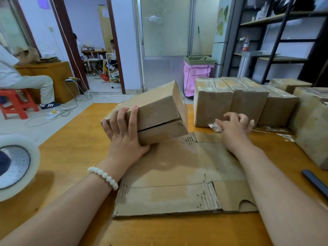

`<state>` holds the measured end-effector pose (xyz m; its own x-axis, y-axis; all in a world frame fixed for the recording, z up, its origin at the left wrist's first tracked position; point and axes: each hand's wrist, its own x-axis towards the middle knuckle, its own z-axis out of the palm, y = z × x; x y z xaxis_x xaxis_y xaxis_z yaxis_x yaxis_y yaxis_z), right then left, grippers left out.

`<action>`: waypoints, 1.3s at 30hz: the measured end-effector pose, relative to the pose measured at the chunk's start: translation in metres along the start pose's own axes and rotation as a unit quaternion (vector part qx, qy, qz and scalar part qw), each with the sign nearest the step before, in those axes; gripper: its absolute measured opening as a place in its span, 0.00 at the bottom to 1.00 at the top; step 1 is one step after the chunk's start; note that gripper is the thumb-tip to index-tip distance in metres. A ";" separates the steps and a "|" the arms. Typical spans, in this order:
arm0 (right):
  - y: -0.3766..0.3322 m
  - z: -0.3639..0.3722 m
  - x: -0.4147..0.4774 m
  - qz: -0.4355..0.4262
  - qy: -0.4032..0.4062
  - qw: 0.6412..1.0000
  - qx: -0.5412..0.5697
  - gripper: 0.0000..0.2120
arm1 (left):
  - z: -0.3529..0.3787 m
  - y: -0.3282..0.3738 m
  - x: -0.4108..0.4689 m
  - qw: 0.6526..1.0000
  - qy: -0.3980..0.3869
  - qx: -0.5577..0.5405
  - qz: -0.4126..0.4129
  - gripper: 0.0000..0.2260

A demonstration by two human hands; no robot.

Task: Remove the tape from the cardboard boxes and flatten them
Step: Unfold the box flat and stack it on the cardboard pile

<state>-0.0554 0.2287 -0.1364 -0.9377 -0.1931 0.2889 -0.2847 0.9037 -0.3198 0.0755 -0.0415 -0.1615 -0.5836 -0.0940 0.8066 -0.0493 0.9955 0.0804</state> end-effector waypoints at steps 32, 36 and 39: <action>-0.050 -0.038 -0.035 -0.085 0.064 0.922 0.371 0.06 | -0.013 0.014 0.008 0.995 0.063 -0.069 0.039 0.32; -0.063 -0.027 -0.044 -0.112 0.021 0.924 0.366 0.15 | -0.029 0.004 0.014 0.910 0.026 -0.310 -0.275 0.29; -0.067 -0.011 -0.045 -0.104 -0.035 0.946 0.304 0.24 | -0.026 0.001 0.013 0.762 -0.049 -0.487 -0.424 0.20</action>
<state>0.0087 0.1811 -0.1177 -0.8538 -0.3864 0.3490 -0.5064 0.4606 -0.7290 0.0887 -0.0418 -0.1356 -0.7364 -0.6526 0.1785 0.1543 0.0949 0.9835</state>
